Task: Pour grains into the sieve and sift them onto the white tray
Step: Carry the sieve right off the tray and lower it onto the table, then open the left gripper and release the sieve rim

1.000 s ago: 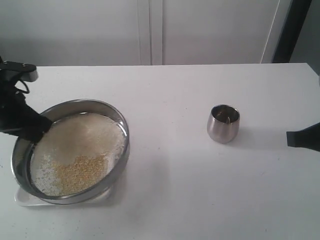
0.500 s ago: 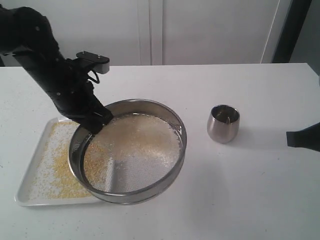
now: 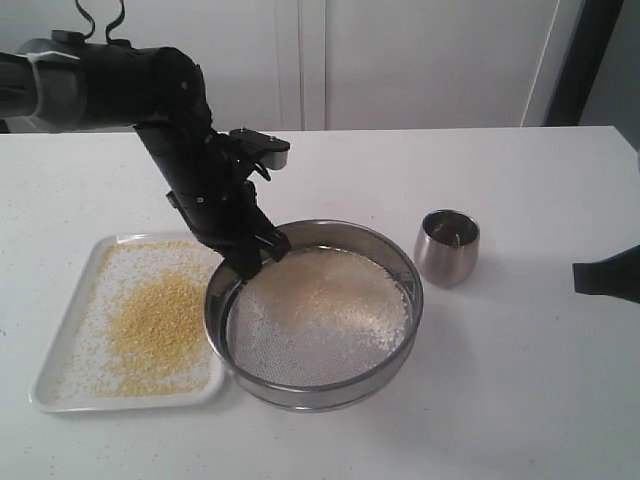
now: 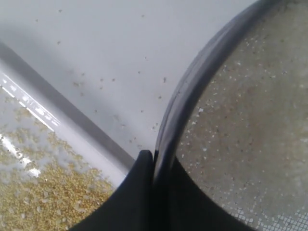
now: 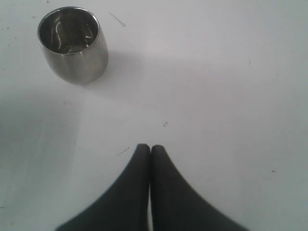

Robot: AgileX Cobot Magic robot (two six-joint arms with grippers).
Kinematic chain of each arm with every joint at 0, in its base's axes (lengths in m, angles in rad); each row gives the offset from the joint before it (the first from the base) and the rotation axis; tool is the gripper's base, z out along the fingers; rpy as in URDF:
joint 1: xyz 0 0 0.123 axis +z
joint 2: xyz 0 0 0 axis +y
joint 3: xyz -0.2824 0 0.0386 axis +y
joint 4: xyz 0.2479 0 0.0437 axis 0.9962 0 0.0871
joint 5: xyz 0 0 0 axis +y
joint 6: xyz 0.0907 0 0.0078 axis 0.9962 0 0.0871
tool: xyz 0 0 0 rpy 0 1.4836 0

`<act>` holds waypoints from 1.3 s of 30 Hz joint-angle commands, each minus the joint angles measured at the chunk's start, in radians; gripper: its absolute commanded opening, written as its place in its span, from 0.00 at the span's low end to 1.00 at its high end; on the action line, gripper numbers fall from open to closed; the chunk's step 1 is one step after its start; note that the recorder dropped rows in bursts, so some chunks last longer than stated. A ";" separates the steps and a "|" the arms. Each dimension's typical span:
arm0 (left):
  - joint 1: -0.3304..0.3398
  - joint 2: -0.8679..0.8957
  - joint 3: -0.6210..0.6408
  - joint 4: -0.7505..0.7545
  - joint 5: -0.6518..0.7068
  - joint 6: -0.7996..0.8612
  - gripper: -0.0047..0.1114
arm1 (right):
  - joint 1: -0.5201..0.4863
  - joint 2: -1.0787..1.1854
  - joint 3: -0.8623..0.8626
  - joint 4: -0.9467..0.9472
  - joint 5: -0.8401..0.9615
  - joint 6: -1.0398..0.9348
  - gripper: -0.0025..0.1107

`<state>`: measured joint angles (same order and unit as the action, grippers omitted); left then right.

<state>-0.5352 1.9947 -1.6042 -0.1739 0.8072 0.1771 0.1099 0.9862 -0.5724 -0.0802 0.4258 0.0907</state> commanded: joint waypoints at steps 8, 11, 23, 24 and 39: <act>-0.056 0.069 -0.082 0.108 -0.025 -0.111 0.04 | 0.002 -0.006 0.005 -0.002 -0.006 0.003 0.02; -0.065 0.078 -0.084 0.108 -0.050 -0.119 0.04 | 0.002 -0.006 0.005 -0.002 -0.006 0.003 0.02; -0.078 0.145 -0.104 0.104 -0.102 -0.158 0.04 | 0.002 -0.006 0.005 -0.002 -0.006 0.003 0.02; -0.078 0.156 -0.107 0.104 -0.096 -0.156 0.04 | 0.002 -0.006 0.005 -0.002 -0.006 0.003 0.02; -0.078 0.180 -0.109 0.070 -0.170 -0.168 0.70 | 0.002 -0.006 0.005 -0.002 -0.007 0.003 0.02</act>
<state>-0.6071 2.1777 -1.7072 -0.0894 0.6113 0.0196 0.1099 0.9862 -0.5724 -0.0802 0.4258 0.0914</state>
